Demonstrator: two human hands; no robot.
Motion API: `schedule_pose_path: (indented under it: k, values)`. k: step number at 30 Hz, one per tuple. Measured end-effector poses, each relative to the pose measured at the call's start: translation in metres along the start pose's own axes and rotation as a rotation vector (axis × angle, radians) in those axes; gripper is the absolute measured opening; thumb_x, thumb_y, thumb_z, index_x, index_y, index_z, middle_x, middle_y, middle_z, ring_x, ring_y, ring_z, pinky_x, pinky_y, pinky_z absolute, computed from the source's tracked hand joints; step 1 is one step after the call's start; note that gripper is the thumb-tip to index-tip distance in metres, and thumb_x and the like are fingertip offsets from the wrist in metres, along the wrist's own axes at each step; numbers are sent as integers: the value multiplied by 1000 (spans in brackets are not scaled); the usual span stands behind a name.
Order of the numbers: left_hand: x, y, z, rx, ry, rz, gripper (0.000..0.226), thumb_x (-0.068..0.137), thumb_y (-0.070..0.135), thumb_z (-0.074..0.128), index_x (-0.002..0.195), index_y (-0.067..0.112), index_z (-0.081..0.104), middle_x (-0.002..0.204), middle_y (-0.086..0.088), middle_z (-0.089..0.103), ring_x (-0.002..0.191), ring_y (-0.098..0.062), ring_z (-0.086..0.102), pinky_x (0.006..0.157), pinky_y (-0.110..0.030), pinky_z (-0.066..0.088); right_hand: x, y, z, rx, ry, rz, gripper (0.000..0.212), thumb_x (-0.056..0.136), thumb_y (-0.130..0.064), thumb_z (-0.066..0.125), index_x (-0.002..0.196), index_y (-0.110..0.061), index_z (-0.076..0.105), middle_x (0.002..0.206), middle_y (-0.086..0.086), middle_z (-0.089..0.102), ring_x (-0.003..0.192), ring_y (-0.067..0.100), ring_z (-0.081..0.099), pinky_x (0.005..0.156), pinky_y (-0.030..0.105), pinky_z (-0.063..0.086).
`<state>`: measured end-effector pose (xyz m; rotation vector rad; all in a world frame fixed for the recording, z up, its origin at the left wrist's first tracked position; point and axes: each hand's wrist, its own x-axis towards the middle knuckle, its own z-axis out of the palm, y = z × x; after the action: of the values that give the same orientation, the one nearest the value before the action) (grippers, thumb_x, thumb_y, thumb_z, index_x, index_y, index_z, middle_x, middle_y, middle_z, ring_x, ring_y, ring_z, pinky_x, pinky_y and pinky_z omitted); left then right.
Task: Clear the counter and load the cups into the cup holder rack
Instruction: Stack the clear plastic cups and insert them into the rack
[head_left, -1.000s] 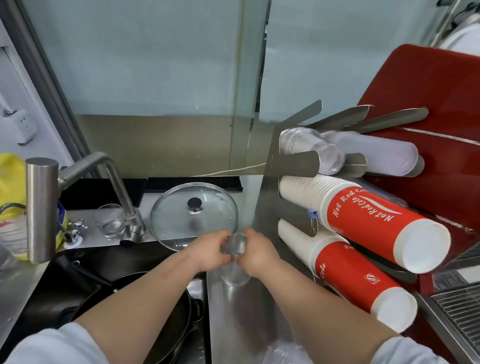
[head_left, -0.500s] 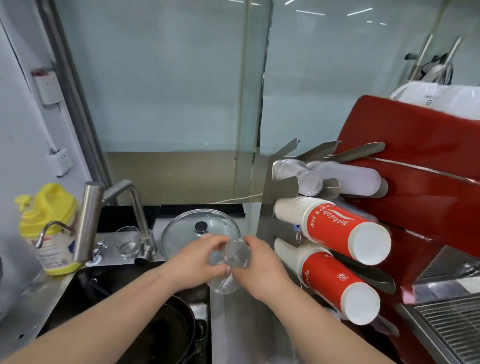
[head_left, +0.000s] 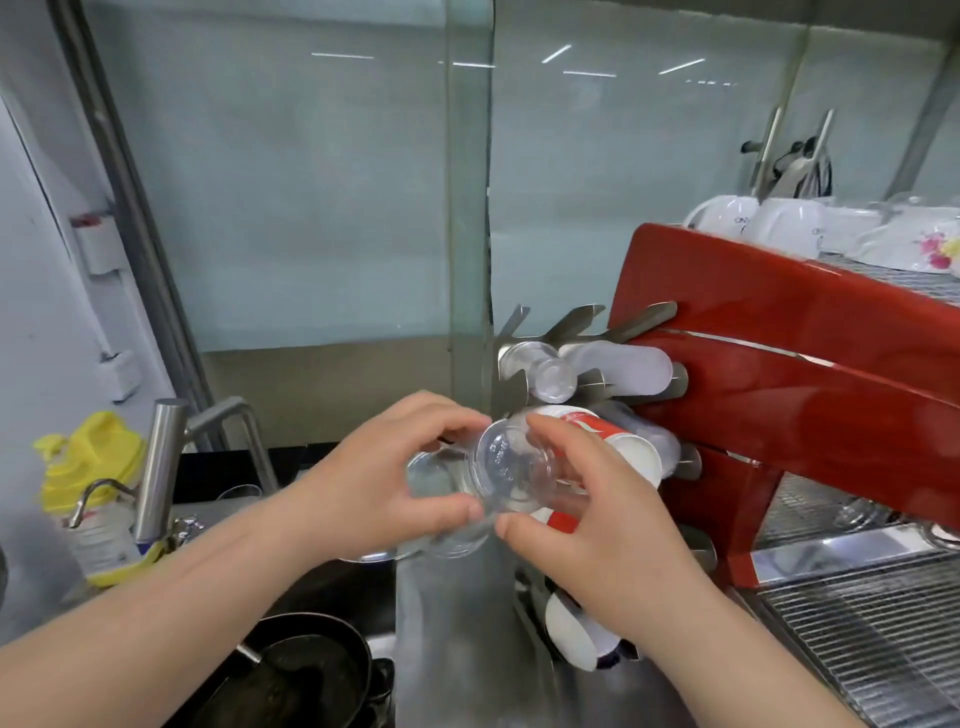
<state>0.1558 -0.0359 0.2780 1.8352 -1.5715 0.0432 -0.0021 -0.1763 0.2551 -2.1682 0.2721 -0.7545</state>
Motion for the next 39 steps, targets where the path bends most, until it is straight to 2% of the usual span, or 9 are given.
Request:
schedule_pose_path:
  k: [5, 9, 13, 17, 22, 27, 32, 37, 39]
  values:
    - [40, 47, -3, 80, 4, 178, 57, 72, 47, 71, 125, 33, 57, 117, 15, 57, 114, -8, 54, 94, -25, 46, -7, -8, -50, 97, 140, -62, 64, 69, -23, 84, 123, -39, 54, 117, -20, 57, 114, -2, 56, 92, 21, 54]
    - [76, 77, 2, 167, -1, 308, 59, 75, 52, 70, 128, 32, 54, 116, 16, 56, 113, -4, 51, 95, -22, 44, -13, -6, -86, 140, 267, -112, 64, 69, -13, 84, 112, -48, 51, 118, -21, 56, 111, -9, 55, 85, 10, 50]
    - [108, 104, 16, 226, 10, 397, 61, 75, 35, 79, 130, 28, 54, 116, 19, 50, 114, 8, 44, 98, -5, 30, -17, 6, -117, 80, 387, -139, 70, 69, -18, 85, 123, -44, 48, 123, -21, 53, 117, -3, 53, 92, 14, 49]
    - [135, 115, 41, 175, -55, 389, 57, 78, 32, 77, 130, 29, 53, 119, 18, 52, 114, 8, 45, 95, -4, 32, -21, 25, -142, -75, 449, -130, 73, 72, -16, 82, 126, -46, 42, 126, -30, 46, 120, -4, 50, 99, 18, 48]
    - [159, 111, 67, 226, -197, 366, 47, 82, 35, 69, 127, 34, 54, 116, 22, 55, 108, 12, 46, 90, -6, 33, -27, 57, -156, -214, 414, -65, 72, 75, -20, 79, 132, -42, 43, 127, -29, 46, 125, -2, 46, 104, 30, 46]
    - [174, 96, 85, 285, -320, 324, 39, 85, 34, 65, 123, 38, 56, 116, 27, 57, 108, 8, 50, 90, -11, 36, -25, 88, -152, -240, 351, 21, 75, 76, -23, 77, 141, -34, 40, 133, -20, 45, 127, -2, 45, 107, 29, 44]
    - [183, 85, 90, 338, -395, 316, 33, 87, 30, 62, 120, 38, 59, 112, 26, 57, 100, 21, 43, 85, -5, 31, -16, 109, -143, -205, 313, 62, 76, 75, -20, 77, 140, -35, 41, 134, -21, 44, 126, -2, 46, 106, 28, 44]
    - [190, 76, 94, 326, -439, 268, 34, 87, 35, 62, 121, 38, 57, 116, 15, 59, 106, 1, 50, 89, -16, 43, -6, 120, -134, -173, 276, 95, 76, 76, -21, 77, 140, -39, 39, 135, -23, 42, 125, -1, 48, 106, 28, 45]
    - [192, 72, 96, 297, -445, 234, 34, 88, 36, 63, 121, 37, 57, 116, 14, 58, 105, 0, 53, 90, -21, 47, -2, 123, -131, -165, 271, 109, 76, 77, -21, 77, 140, -38, 39, 136, -22, 42, 126, 0, 48, 106, 28, 44]
